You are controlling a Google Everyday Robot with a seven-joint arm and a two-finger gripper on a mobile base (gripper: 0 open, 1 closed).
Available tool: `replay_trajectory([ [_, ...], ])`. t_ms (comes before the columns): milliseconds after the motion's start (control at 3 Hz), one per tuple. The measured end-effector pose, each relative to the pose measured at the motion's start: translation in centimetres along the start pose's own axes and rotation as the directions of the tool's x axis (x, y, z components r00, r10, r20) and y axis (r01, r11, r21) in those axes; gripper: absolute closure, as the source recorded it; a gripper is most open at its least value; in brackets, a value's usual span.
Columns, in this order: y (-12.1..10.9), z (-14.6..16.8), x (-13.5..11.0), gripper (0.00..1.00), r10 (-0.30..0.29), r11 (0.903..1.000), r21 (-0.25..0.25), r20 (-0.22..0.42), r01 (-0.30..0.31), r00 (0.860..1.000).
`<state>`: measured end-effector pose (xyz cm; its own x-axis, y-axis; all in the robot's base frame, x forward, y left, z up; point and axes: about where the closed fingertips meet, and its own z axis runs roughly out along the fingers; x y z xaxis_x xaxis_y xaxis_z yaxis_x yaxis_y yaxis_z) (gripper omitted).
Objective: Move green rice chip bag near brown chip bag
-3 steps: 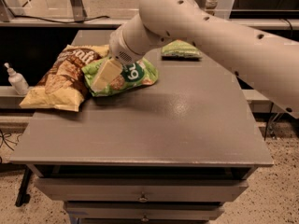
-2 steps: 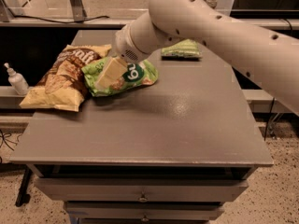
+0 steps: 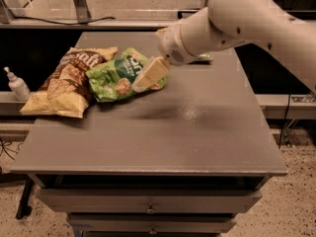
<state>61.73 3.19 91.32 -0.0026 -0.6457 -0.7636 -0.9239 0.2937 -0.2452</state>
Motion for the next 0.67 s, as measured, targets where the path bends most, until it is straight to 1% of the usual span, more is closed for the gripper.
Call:
replay_trajectory([
  [333,-2.4,-5.9,4.8,0.00,0.056,0.9967,0.060,-0.009,-0.055,0.998],
  [667,-5.3,-12.5,9.5,0.00,0.139,0.9803,0.142,-0.002,-0.137,0.990],
])
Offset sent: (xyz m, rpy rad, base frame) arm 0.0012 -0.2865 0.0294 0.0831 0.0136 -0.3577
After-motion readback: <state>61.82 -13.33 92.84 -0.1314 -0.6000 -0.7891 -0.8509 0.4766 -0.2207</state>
